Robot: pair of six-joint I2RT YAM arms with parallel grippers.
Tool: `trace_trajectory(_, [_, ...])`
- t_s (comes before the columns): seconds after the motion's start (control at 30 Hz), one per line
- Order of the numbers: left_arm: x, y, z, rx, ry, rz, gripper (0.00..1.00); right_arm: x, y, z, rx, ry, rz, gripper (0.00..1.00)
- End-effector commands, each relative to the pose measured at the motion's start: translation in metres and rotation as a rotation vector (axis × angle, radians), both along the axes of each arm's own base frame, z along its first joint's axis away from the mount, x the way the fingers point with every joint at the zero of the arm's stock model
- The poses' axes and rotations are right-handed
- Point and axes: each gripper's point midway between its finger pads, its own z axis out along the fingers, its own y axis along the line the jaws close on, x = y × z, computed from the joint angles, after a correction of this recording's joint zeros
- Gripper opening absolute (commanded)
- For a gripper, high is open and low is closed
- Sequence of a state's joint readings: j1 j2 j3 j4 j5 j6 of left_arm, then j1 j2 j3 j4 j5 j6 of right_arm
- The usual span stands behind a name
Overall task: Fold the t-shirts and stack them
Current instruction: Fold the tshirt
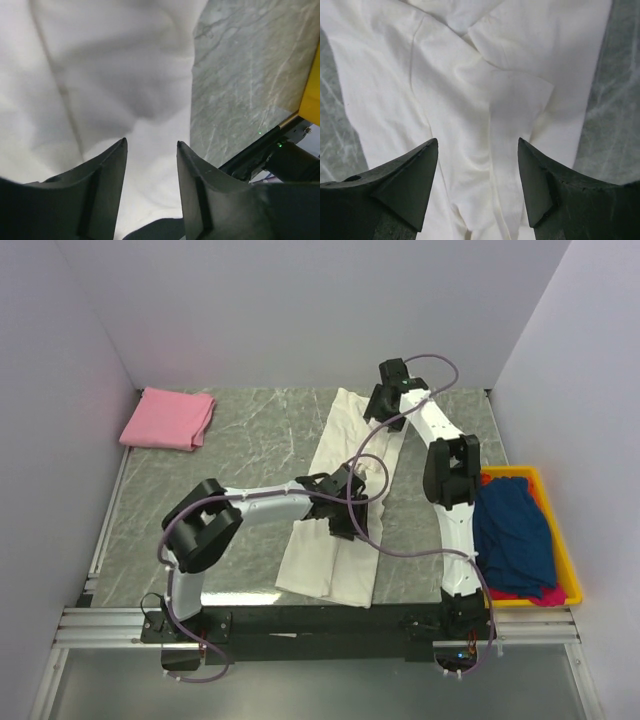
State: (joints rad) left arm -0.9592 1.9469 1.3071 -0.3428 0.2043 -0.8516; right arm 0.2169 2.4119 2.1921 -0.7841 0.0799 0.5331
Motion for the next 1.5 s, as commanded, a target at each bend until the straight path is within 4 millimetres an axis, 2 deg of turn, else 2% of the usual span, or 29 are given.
trace_trajectory(0.0, [0.015, 0.000, 0.070, -0.090, -0.157, -0.001, 0.51, -0.001, -0.006, 0.092, 0.022, -0.173, 0.002, 0.72])
trace_trajectory(0.03, [0.025, 0.015, 0.084, -0.060, -0.236, 0.036, 0.50, -0.010, -0.008, 0.108, 0.026, -0.192, -0.004, 0.72])
trace_trajectory(0.07, [0.027, 0.035, 0.078, 0.007, -0.246, 0.055, 0.49, -0.018, -0.010, 0.110, 0.034, -0.185, -0.030, 0.72])
trace_trajectory(0.1, [0.026, 0.045, 0.076, 0.039, -0.252, 0.051, 0.46, -0.038, -0.010, 0.085, 0.029, -0.119, -0.029, 0.72])
trace_trajectory(0.13, [0.032, 0.057, 0.076, 0.089, -0.302, 0.049, 0.45, -0.051, -0.010, 0.101, 0.050, -0.149, -0.031, 0.72])
trace_trajectory(0.17, [0.030, 0.065, 0.070, 0.119, -0.298, 0.035, 0.44, -0.054, -0.005, 0.103, 0.077, -0.178, -0.043, 0.72])
trace_trajectory(0.2, [0.025, 0.071, 0.063, 0.152, -0.289, 0.011, 0.43, -0.076, -0.005, 0.075, 0.071, -0.119, -0.046, 0.72])
trace_trajectory(0.23, [0.021, 0.073, 0.060, 0.159, -0.298, -0.021, 0.43, -0.085, -0.002, 0.085, 0.091, -0.149, -0.044, 0.72])
trace_trajectory(0.27, [0.010, 0.076, 0.050, 0.167, -0.274, -0.049, 0.43, -0.087, 0.002, 0.083, 0.116, -0.162, -0.050, 0.72])
trace_trajectory(0.3, [0.005, 0.075, 0.046, 0.161, -0.270, -0.067, 0.42, -0.096, 0.003, 0.069, 0.126, -0.130, -0.048, 0.72])
trace_trajectory(0.37, [-0.009, 0.077, 0.032, 0.186, -0.258, -0.110, 0.42, -0.097, 0.001, 0.057, 0.110, -0.100, -0.048, 0.71])
trace_trajectory(0.4, [-0.013, 0.080, 0.026, 0.209, -0.250, -0.119, 0.41, -0.089, 0.002, 0.061, 0.107, -0.105, -0.047, 0.71])
trace_trajectory(0.43, [-0.016, 0.081, 0.019, 0.232, -0.251, -0.134, 0.41, -0.087, 0.003, 0.049, 0.094, -0.072, -0.041, 0.71])
trace_trajectory(0.47, [-0.022, 0.081, 0.013, 0.256, -0.256, -0.151, 0.41, -0.077, 0.005, 0.055, 0.091, -0.090, -0.028, 0.71])
trace_trajectory(0.5, [-0.026, 0.083, 0.008, 0.275, -0.250, -0.159, 0.41, -0.074, 0.008, 0.040, 0.087, -0.052, -0.017, 0.70])
trace_trajectory(0.6, [-0.039, 0.086, -0.004, 0.297, -0.237, -0.192, 0.40, -0.065, 0.008, 0.032, 0.063, -0.022, -0.011, 0.68])
trace_trajectory(0.63, [-0.042, 0.087, -0.007, 0.303, -0.235, -0.200, 0.40, -0.062, 0.005, 0.018, 0.046, -0.001, -0.018, 0.68])
trace_trajectory(0.67, [-0.048, 0.089, -0.013, 0.315, -0.227, -0.215, 0.40, -0.056, 0.005, 0.019, 0.040, -0.008, -0.015, 0.68])
trace_trajectory(0.73, [-0.055, 0.094, -0.020, 0.337, -0.217, -0.234, 0.39, -0.055, 0.002, 0.000, 0.013, 0.038, -0.012, 0.68])
trace_trajectory(0.77, [-0.061, 0.099, -0.027, 0.354, -0.206, -0.245, 0.39, -0.046, 0.004, 0.006, 0.014, 0.025, -0.012, 0.68])
trace_trajectory(0.8, [-0.064, 0.101, -0.031, 0.363, -0.199, -0.253, 0.39, -0.045, 0.002, -0.008, 0.004, 0.054, -0.010, 0.68])
trace_trajectory(0.87, [-0.072, 0.109, -0.039, 0.380, -0.182, -0.266, 0.38, -0.038, 0.001, -0.006, -0.015, 0.058, -0.003, 0.67])
trace_trajectory(0.9, [-0.074, 0.111, -0.041, 0.380, -0.176, -0.269, 0.38, -0.038, -0.001, -0.015, -0.029, 0.077, -0.005, 0.67])
trace_trajectory(0.97, [-0.083, 0.116, -0.046, 0.382, -0.151, -0.277, 0.38, -0.033, -0.002, -0.013, -0.037, 0.077, 0.003, 0.67])
trace_trajectory(1.1, [-0.097, 0.117, -0.052, 0.369, -0.127, -0.300, 0.37, -0.029, -0.006, -0.024, -0.052, 0.094, 0.017, 0.67])
trace_trajectory(1.27, [-0.116, 0.115, -0.059, 0.356, -0.089, -0.332, 0.36, -0.019, -0.012, -0.022, -0.084, 0.070, 0.064, 0.65])
trace_trajectory(1.37, [-0.122, 0.106, -0.057, 0.323, -0.068, -0.344, 0.36, -0.009, -0.011, -0.016, -0.082, 0.039, 0.088, 0.66])
trace_trajectory(1.43, [-0.123, 0.101, -0.055, 0.316, -0.065, -0.344, 0.36, -0.009, -0.014, -0.021, -0.098, 0.061, 0.092, 0.67])
trace_trajectory(1.47, [-0.125, 0.099, -0.055, 0.311, -0.065, -0.352, 0.36, -0.001, -0.013, -0.012, -0.092, 0.039, 0.097, 0.67])
